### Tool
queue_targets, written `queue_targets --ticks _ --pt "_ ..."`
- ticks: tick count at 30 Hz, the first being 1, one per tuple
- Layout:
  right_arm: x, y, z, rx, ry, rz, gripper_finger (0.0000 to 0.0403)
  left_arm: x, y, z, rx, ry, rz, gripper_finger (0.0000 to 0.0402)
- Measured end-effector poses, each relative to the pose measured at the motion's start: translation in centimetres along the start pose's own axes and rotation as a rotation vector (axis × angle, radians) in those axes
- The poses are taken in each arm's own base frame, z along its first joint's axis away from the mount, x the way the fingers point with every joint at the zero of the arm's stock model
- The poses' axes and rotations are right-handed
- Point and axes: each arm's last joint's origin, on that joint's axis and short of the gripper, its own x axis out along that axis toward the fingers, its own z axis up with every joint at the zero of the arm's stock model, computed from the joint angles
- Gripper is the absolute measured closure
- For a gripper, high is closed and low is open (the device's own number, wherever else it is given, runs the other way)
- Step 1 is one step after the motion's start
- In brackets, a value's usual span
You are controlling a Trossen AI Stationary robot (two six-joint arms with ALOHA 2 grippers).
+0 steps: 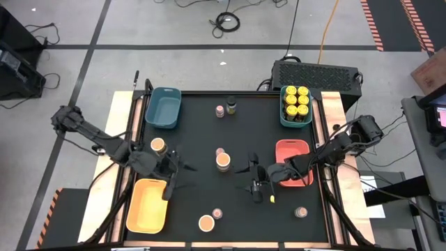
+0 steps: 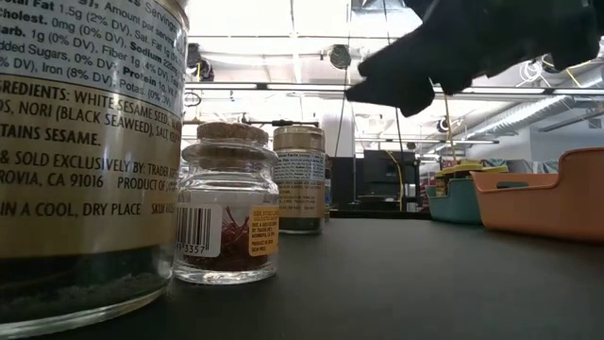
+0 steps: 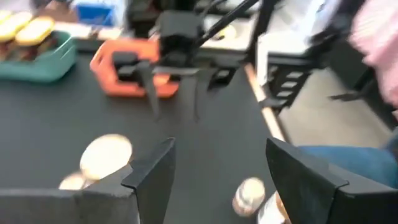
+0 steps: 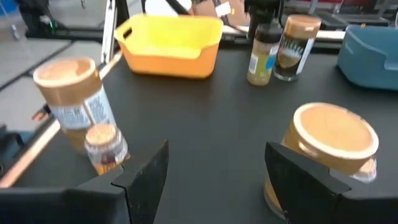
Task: Sort spices by type
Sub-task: Put the black spice bottle into the blue bin
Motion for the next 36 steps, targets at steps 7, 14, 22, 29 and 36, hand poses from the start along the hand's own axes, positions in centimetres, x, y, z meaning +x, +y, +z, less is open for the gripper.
queue_targets --ticks 7,14,22,29,36 --pt "0.0 0.0 -0.5 -0.039 0.050 -0.004 0.0142 -1.8 1.2 -0.5 -0.099 0.226 0.276 0.0150" --pt "0.0 0.0 -0.6 -0.036 0.057 -0.005 0.0142 -2.6 3.4 -2.5 -0.023 0.549 0.314 0.0150" --pt "0.0 0.0 -0.6 -0.044 0.062 -0.006 0.0142 -3.1 4.8 -3.0 0.159 0.691 0.294 0.0150" --pt "0.0 0.0 -0.6 -0.046 0.063 -0.006 0.0142 -3.3 6.6 -3.9 0.044 0.809 0.315 0.0150" --pt "-0.1 -0.1 -0.8 -0.067 0.082 -0.007 0.0142 -2.7 7.7 -5.4 0.034 0.861 0.304 0.0150"
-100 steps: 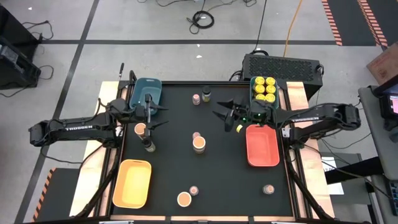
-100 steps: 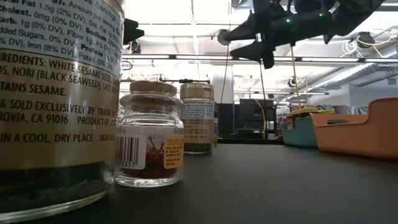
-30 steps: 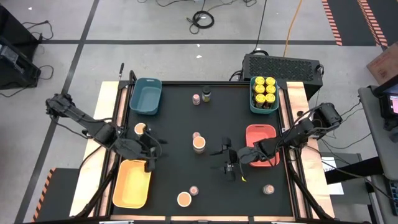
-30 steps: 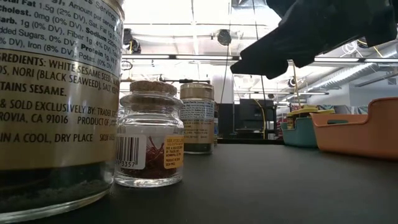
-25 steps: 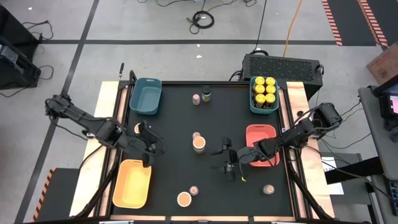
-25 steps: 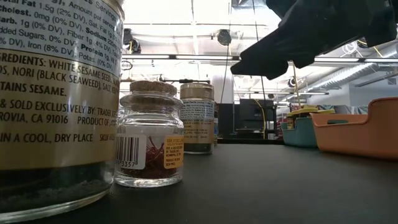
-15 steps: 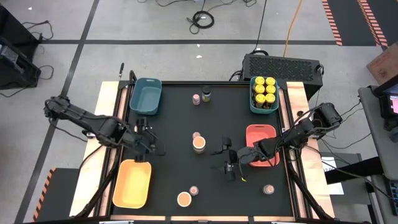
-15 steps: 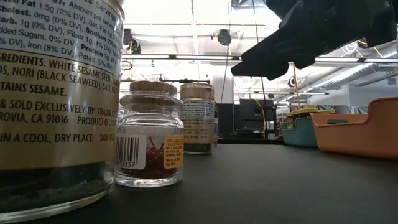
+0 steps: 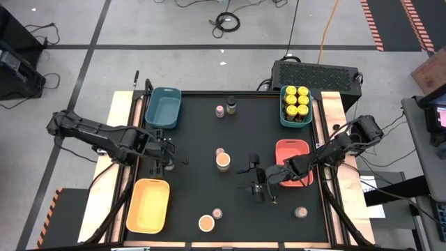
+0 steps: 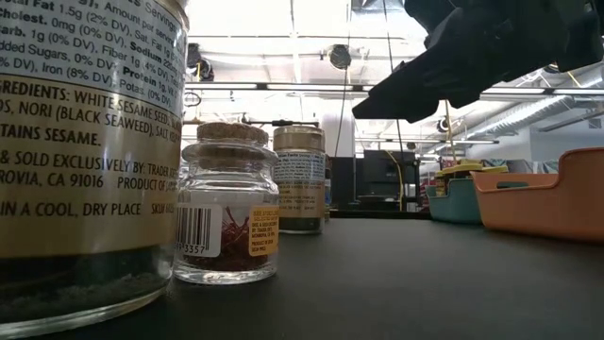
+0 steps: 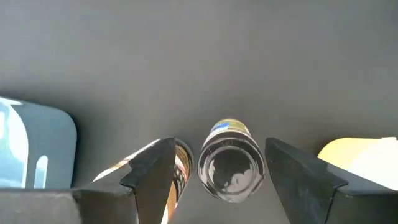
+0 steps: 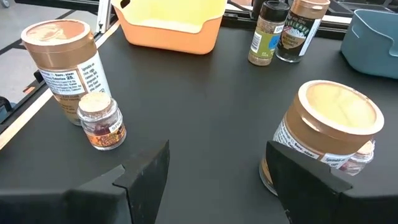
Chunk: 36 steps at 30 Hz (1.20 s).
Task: Sort spices by type
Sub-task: Put the black spice bottle into the blue bin
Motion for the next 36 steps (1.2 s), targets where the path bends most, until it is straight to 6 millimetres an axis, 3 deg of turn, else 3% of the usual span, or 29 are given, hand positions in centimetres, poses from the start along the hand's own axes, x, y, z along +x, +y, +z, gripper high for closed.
queue_targets --ticks 21,36 --pt "0.0 0.0 -0.1 -0.003 0.009 -0.001 0.0142 2.9 0.3 -1.6 -0.012 0.100 -0.042 0.0150" --pt "0.0 0.0 -0.1 -0.003 0.009 -0.001 0.0142 3.0 0.1 -1.5 -0.019 0.082 -0.074 0.0151"
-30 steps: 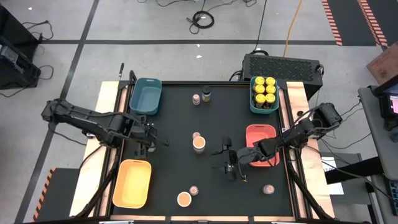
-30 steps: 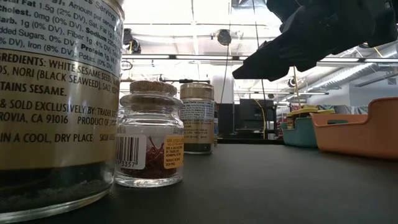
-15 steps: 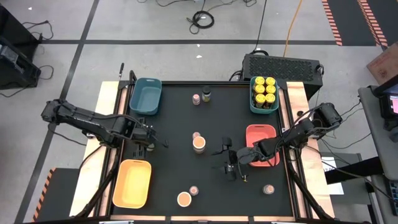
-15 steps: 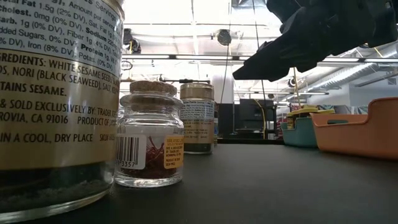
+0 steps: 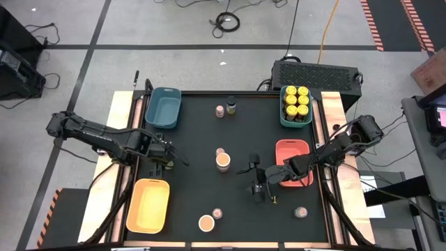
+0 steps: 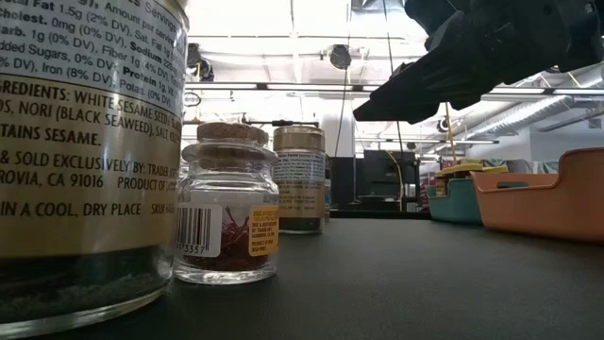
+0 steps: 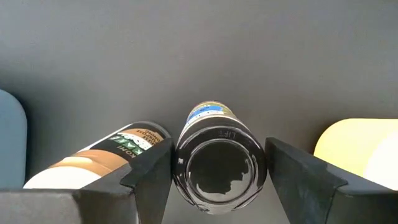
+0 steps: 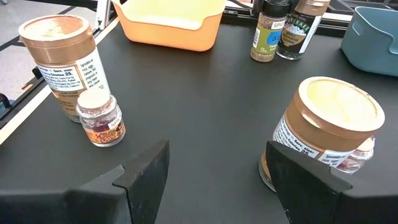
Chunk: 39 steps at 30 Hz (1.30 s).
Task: Sort spices by type
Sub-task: Put the black spice bottle into the blue bin
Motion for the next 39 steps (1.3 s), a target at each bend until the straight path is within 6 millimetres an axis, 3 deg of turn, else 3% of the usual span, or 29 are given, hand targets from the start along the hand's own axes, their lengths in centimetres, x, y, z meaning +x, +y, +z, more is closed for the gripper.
queue_targets --ticks 8,15,20,23,27,31,35,39 --pt "0.0 0.0 0.0 0.000 0.000 0.000 0.0142 0.0 0.0 0.0 -0.001 -0.001 0.000 0.0193" --pt "0.0 0.0 0.0 0.000 0.000 0.000 0.0142 -0.4 -0.2 1.0 -0.005 -0.088 -0.023 0.0193" --pt "0.0 0.0 0.0 0.000 -0.001 0.000 0.0142 -2.5 -0.4 3.3 -0.002 -0.287 -0.065 0.0193" --pt "0.0 0.0 0.0 -0.001 0.001 0.000 0.0142 -4.4 0.7 4.5 -0.067 -0.361 -0.031 0.0193" --pt "0.0 0.0 -0.1 -0.033 0.012 -0.001 0.0142 -7.3 3.6 5.7 -0.135 -0.441 0.037 0.0193" --pt "0.0 0.0 -0.2 -0.073 0.017 -0.002 0.0142 -9.5 8.1 6.5 -0.236 -0.444 0.160 0.0193" --pt "0.0 -0.1 -0.4 -0.102 0.041 -0.007 0.0142 -10.6 13.5 6.7 -0.311 -0.369 0.280 0.0193" --pt "0.1 -0.5 -0.5 -0.111 0.057 -0.021 0.0142 -9.9 19.2 6.5 -0.406 -0.217 0.296 0.0193"
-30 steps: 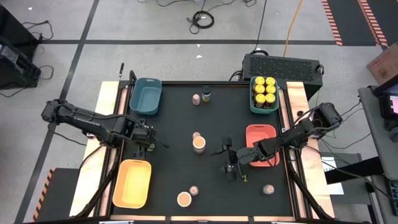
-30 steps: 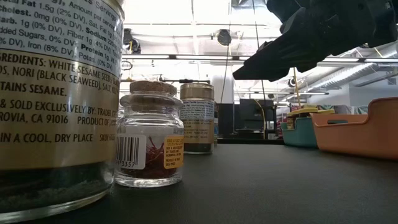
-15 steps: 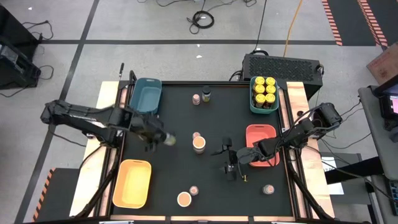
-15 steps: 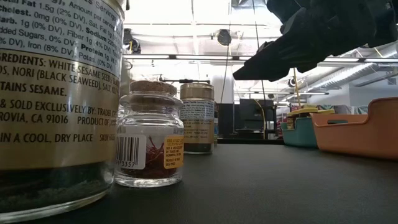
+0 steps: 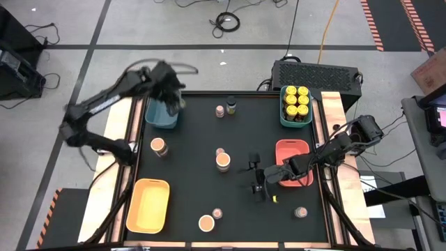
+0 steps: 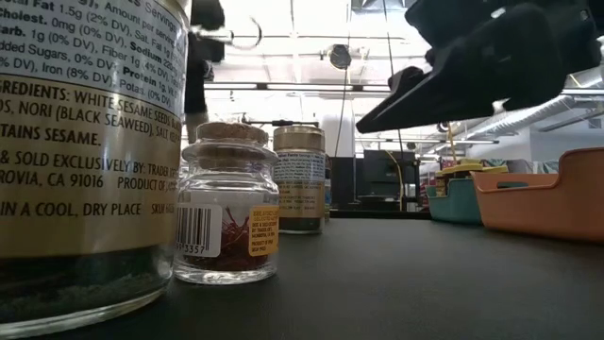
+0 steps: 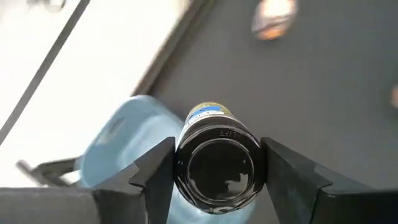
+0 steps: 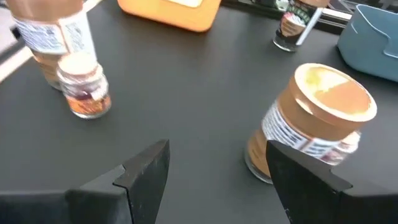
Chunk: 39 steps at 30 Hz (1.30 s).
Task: Sort spices by type
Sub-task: Put the black spice bottle into the blue bin
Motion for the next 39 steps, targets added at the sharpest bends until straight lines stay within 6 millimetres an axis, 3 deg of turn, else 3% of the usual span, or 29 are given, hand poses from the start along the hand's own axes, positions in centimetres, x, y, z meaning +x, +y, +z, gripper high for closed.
queue_targets --ticks 6,14,24,30,39 --pt "0.2 -1.0 -0.2 0.006 0.017 -0.031 0.0142 4.1 5.8 0.5 -0.041 0.176 0.028 0.0193" --pt "0.4 -1.7 -0.1 0.019 0.017 -0.054 0.0142 8.5 10.1 -1.1 -0.143 0.291 -0.071 0.0192" --pt "0.7 -3.1 0.1 0.008 -0.005 -0.096 0.0142 11.5 11.8 -1.4 -0.157 0.301 -0.081 0.0192" --pt "0.7 -3.7 0.6 -0.004 -0.056 -0.117 0.0142 12.0 11.8 -1.4 -0.154 0.312 -0.090 0.0189" --pt "0.7 -3.9 1.0 -0.078 -0.096 -0.131 0.0142 12.0 11.8 -1.5 -0.161 0.314 -0.089 0.0133"
